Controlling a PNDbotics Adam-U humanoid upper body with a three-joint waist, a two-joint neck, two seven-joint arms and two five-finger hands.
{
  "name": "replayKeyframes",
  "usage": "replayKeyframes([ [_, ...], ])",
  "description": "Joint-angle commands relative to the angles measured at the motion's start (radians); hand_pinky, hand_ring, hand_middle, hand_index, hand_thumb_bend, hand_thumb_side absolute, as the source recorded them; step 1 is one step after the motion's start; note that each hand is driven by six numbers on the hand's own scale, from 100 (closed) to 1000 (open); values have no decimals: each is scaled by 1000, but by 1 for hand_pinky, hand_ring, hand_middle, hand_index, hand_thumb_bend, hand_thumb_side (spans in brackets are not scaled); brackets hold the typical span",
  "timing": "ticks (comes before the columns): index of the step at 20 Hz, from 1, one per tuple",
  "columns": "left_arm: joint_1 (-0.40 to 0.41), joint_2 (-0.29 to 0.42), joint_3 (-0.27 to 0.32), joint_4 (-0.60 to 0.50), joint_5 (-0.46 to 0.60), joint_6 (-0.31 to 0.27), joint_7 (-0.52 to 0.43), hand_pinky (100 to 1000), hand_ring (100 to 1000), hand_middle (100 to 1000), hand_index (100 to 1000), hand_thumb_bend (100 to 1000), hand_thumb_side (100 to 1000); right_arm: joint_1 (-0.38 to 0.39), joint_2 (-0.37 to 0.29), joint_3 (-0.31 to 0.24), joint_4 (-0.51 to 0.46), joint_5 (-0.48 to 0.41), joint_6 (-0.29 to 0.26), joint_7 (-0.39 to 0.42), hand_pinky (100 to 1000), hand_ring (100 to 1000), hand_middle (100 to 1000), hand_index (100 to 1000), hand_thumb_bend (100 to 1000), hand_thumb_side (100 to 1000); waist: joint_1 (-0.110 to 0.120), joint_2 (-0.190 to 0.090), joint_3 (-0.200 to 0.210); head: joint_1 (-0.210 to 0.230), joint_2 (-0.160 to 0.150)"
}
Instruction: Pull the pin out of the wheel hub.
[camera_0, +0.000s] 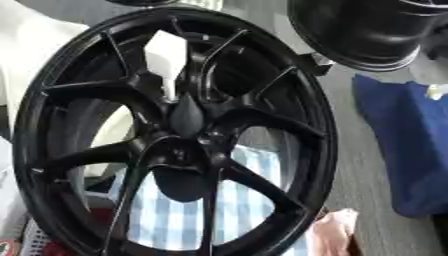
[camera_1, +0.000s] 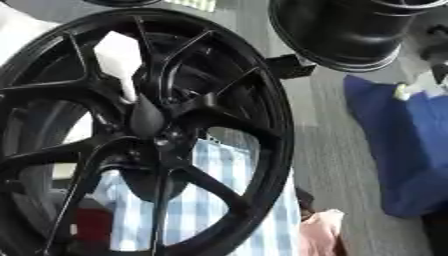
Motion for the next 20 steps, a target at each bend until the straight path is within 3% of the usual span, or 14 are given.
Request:
replayKeyframes([
  [1, -11, 11, 10, -14, 5, -2, 2, 780, 749, 714, 762, 160, 867, -9, -8, -22, 1, -23, 7, -69, 849, 805, 843, 850, 457, 609, 6, -20, 0, 1, -14],
  [2, -10, 12, 10, -14, 5, -2, 2, 780, 749, 715, 762, 160, 867, -13, -4, -21, -1, -34, 10, -89, 841, 785, 815, 832, 462, 533, 6, -20, 1, 1, -13],
  [3, -10, 12, 11, -15, 5, -2, 3, 780, 749, 715, 762, 160, 867, -17, -1, -19, -6, -49, 12, -109, 840, 784, 814, 831, 462, 525, 6, -20, 1, 1, -11],
  [5, -10, 11, 10, -15, 6, -2, 3, 780, 749, 715, 762, 161, 867, -28, 4, -12, -23, -74, 20, -149, 826, 752, 770, 789, 473, 427, 6, -20, 1, 0, -8],
  [10, -11, 10, 8, -19, 5, -2, 2, 781, 750, 716, 762, 161, 866, -63, 22, 43, -110, -175, 41, -216, 813, 656, 634, 677, 353, 328, 2, -22, 1, -1, -3],
  [12, -13, 9, 7, -18, 5, -1, 1, 781, 751, 716, 762, 162, 866, -83, 41, 79, -149, -214, 51, -224, 809, 654, 632, 675, 331, 337, 0, -25, 1, -2, -3],
  [16, -18, 5, 2, -16, 5, 0, -4, 781, 752, 717, 762, 163, 865, -129, 93, 146, -209, -266, 69, -225, 807, 659, 639, 684, 248, 460, -2, -29, 4, -4, -1],
  [20, -22, 2, -2, -18, 4, 0, -6, 781, 752, 717, 762, 162, 863, -173, 152, 192, -233, -290, 75, -219, 803, 654, 635, 679, 295, 395, -2, -31, 8, -4, 0],
])
